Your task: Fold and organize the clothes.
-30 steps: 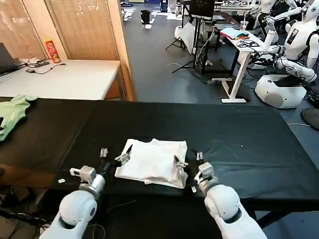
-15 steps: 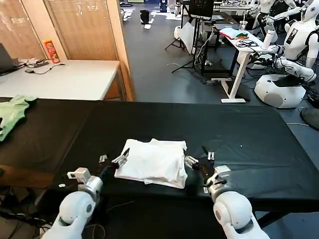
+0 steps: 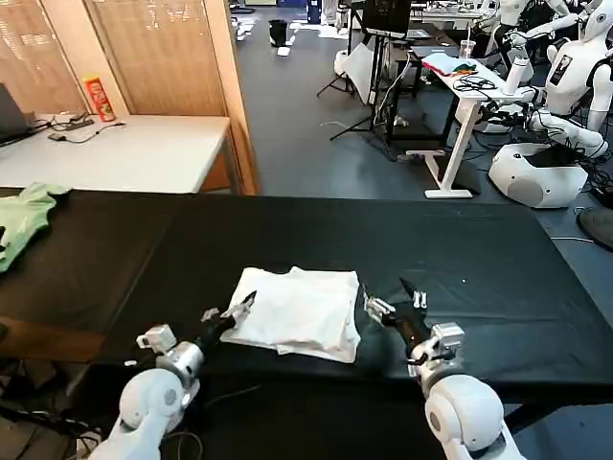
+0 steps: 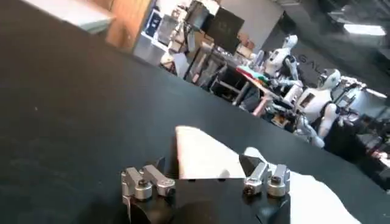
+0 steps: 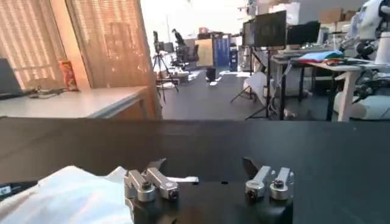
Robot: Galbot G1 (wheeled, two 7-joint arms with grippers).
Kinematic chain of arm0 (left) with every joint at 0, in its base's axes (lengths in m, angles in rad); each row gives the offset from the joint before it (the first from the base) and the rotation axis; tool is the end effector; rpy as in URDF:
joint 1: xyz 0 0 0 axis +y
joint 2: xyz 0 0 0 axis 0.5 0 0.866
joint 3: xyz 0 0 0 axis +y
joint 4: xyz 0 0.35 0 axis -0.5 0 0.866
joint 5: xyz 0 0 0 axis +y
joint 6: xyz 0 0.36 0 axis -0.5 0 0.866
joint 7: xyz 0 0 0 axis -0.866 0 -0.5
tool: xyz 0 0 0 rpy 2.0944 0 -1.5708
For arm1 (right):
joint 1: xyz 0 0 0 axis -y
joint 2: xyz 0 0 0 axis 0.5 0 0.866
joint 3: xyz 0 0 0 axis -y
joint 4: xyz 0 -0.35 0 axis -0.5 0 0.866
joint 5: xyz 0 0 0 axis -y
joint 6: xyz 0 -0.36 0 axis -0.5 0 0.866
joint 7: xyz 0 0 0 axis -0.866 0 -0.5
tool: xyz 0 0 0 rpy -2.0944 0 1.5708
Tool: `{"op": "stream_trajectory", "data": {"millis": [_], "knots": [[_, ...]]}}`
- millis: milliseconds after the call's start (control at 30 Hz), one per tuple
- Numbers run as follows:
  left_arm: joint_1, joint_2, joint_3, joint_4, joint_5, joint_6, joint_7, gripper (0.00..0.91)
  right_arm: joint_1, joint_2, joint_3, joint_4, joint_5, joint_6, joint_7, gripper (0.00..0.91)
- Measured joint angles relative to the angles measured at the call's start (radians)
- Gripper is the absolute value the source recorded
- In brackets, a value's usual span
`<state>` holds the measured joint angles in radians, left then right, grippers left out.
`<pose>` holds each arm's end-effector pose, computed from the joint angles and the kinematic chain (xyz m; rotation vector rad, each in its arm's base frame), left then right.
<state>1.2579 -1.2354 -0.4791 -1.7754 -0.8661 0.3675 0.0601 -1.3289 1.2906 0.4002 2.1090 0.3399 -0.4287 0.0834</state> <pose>0.2886 0.0763 -0.3343 -0.3486 -2.6221 0.7344 0.2475 -0.0092 -0.2481 0.2912 -2.8937 -0.0881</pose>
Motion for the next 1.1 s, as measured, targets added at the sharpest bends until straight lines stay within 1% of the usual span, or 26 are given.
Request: {"op": "stream_trajectory", "data": {"millis": [33, 67, 100, 267, 400, 500, 567, 667, 900, 1000, 1100], "knots": [[-0.002, -0.001, -0.002, 0.005, -0.011, 0.003, -0.003, 0.127, -0.001, 0.002, -0.001, 0.0, -0.001, 0.001, 0.0, 0.878], [-0.003, -0.002, -0.003, 0.008, -0.019, 0.005, -0.004, 0.088, -0.002, 0.002, -0.001, 0.0, -0.002, 0.001, -0.001, 0.878], [-0.004, -0.002, -0.003, 0.012, -0.03, 0.008, -0.006, 0.0, -0.002, 0.004, -0.002, 0.0, -0.004, 0.002, -0.001, 0.878], [-0.005, -0.003, -0.009, 0.017, -0.06, 0.013, -0.021, 0.0, -0.002, 0.008, -0.006, -0.002, -0.014, 0.004, -0.001, 0.878], [0.003, 0.007, -0.024, -0.008, -0.001, 0.016, -0.041, 0.0, -0.002, 0.008, -0.004, -0.002, -0.02, 0.005, -0.001, 0.878], [0.007, 0.027, -0.041, -0.036, 0.075, 0.016, -0.054, 0.0, -0.001, 0.008, 0.002, -0.004, -0.03, 0.005, 0.0, 0.878], [0.014, 0.05, -0.053, -0.06, 0.151, 0.017, -0.071, 0.0, 0.0, 0.008, 0.006, -0.008, -0.043, 0.005, 0.002, 0.878], [0.029, 0.097, -0.078, -0.091, 0.249, 0.014, -0.073, 0.0, -0.002, 0.011, 0.008, -0.012, -0.053, 0.006, 0.002, 0.878], [0.062, 0.269, -0.176, -0.145, 0.404, -0.015, -0.07, 0.0, -0.002, 0.022, 0.003, -0.019, -0.073, 0.01, 0.003, 0.878], [0.076, 0.346, -0.224, -0.172, 0.465, -0.022, -0.084, 0.0, -0.001, 0.026, 0.002, -0.019, -0.082, 0.01, 0.004, 0.878], [0.083, 0.386, -0.25, -0.212, 0.534, -0.031, -0.101, 0.0, -0.003, 0.028, 0.003, -0.019, -0.087, 0.012, 0.004, 0.878]]}}
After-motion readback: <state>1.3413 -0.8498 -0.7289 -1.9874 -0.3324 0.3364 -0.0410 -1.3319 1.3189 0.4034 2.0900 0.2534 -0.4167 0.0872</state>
